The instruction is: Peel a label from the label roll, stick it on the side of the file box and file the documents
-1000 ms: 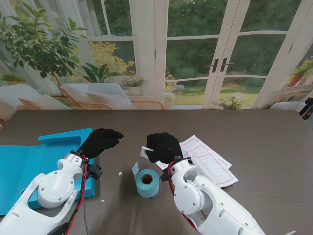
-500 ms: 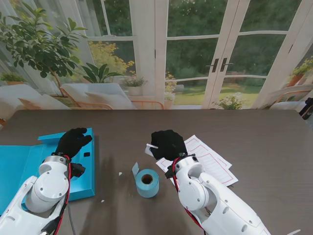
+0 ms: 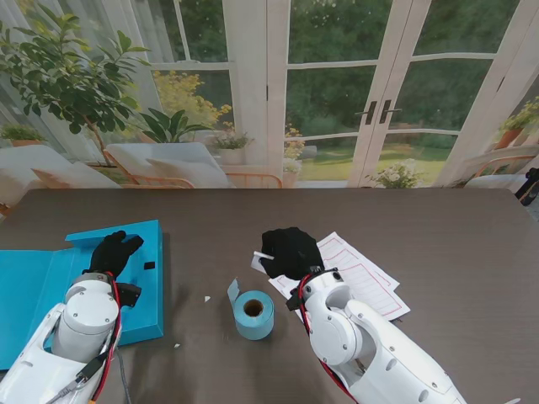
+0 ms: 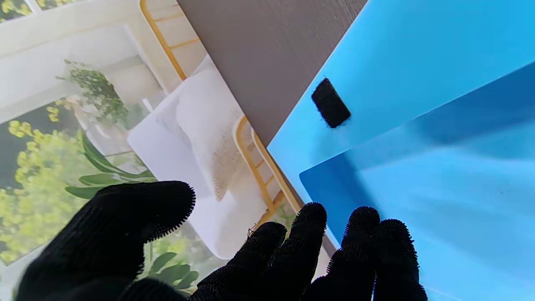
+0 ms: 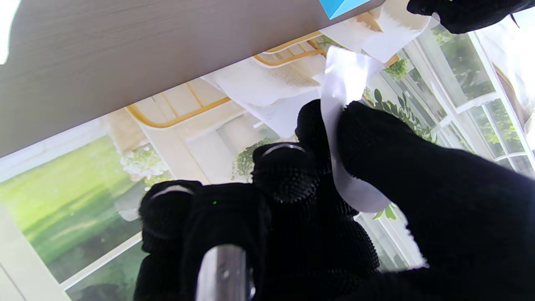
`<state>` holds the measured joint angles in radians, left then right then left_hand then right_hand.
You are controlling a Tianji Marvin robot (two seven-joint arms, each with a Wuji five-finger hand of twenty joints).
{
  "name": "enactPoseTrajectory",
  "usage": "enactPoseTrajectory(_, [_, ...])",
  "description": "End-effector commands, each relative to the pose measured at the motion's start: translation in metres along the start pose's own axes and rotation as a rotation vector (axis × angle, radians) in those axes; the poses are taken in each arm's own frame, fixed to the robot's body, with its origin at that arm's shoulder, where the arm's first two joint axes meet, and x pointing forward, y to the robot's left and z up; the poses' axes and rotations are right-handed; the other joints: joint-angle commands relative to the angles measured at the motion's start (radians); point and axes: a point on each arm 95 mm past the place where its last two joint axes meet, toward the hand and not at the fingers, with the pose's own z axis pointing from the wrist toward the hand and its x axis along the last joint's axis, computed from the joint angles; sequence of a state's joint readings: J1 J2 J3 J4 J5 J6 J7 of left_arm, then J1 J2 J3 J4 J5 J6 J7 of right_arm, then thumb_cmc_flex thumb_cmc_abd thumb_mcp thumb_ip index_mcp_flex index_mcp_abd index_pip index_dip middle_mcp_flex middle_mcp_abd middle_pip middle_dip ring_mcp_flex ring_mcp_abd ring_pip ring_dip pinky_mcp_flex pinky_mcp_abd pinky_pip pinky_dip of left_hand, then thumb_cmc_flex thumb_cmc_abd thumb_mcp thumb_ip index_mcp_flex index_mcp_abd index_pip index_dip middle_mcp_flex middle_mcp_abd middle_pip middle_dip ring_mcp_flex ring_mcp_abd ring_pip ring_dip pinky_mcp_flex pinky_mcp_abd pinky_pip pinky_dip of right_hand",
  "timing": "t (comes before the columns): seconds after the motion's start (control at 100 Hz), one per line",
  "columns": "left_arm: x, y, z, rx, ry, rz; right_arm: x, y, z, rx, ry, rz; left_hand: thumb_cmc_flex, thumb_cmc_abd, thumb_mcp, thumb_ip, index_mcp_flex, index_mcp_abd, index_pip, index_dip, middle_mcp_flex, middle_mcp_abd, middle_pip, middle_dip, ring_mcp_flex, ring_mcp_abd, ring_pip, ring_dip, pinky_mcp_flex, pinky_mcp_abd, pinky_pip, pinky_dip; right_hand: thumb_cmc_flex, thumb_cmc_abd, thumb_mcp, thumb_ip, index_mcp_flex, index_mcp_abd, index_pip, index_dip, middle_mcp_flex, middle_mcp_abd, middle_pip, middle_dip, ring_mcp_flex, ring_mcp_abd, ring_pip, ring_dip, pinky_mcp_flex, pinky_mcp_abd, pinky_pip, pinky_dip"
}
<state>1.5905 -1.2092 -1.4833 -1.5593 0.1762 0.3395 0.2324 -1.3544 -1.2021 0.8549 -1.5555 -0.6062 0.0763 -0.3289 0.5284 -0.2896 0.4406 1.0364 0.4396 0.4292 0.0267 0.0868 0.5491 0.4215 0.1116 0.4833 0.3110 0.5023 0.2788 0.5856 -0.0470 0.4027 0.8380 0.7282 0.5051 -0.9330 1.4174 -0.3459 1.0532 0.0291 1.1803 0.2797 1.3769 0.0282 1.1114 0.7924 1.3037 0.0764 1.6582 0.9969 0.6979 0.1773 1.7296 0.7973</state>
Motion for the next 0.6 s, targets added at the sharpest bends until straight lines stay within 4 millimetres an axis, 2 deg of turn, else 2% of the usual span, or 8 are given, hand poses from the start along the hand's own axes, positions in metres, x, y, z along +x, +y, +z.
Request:
enactPoseTrajectory(0.0, [-0.001,0.006,0.007,-0.009,-0.028,-0.026,0.000,-0.005,-0.003,0.021,0.000,0.009,-0.040,0.024,-0.014,-0.059,0.022,0.036,0.029,0.009,-0.008,0.000,-0.007,-0.016,0.010,-0.005,-0.016,-0.007,-0.007,-0.050,-0.025,0.014,0.022,-0.019,0.153,0.005,0.008,0.005,0.022,0.023,0.075,0.028,0.018,-0.007,0.008,-0.067,0.047,0.010,0.459,-0.001,0.077,0.021])
enactPoseTrajectory(0.15, [-0.002,0.014,0.018,0.011,-0.065,-0.052,-0.002,-0.006,-0.004,0.023,-0.007,0.018,-0.050,0.016,-0.014,-0.065,0.043,0.063,0.046,0.022,0.007,0.017,-0.004,-0.018,0.034,0.001,0.000,0.003,0.011,-0.041,-0.022,0.017,0.024,-0.018,0.153,0.004,0.007,0.006,0.022,0.023,0.075,0.028,0.018,-0.007,0.008,-0.064,0.048,0.010,0.459,0.002,0.077,0.021])
enactPoseTrajectory(0.3, [-0.002,0.023,0.026,0.000,-0.108,-0.074,-0.003,-0.006,-0.003,0.021,-0.011,0.024,-0.079,0.009,-0.020,-0.086,0.056,0.091,0.062,0.045,0.027,0.042,0.003,-0.012,0.051,0.017,0.052,0.032,0.025,-0.038,0.002,0.026,0.024,-0.017,0.153,0.003,0.006,0.006,0.022,0.024,0.075,0.029,0.017,-0.007,0.008,-0.064,0.048,0.010,0.459,0.005,0.076,0.021])
enactPoseTrajectory(0.45, [-0.002,0.030,0.031,-0.018,-0.143,-0.072,-0.004,-0.006,-0.004,0.020,-0.014,0.029,-0.106,0.014,-0.025,-0.112,0.084,0.099,0.090,0.074,0.051,0.054,0.010,-0.001,0.066,0.026,0.099,0.045,0.038,-0.038,0.040,0.025,0.024,-0.016,0.153,0.002,0.005,0.006,0.022,0.024,0.075,0.030,0.017,-0.007,0.008,-0.064,0.048,0.010,0.459,0.006,0.076,0.021])
enactPoseTrajectory(0.59, [-0.003,0.037,0.034,-0.018,-0.174,-0.050,-0.005,-0.007,-0.004,0.020,-0.018,0.036,-0.106,0.010,-0.017,-0.115,0.122,0.104,0.118,0.098,0.098,0.062,0.020,0.015,0.100,0.043,0.135,0.043,0.065,-0.013,0.089,0.018,0.025,-0.016,0.153,0.001,0.005,0.006,0.022,0.024,0.075,0.030,0.016,-0.007,0.008,-0.064,0.048,0.009,0.459,0.006,0.075,0.021])
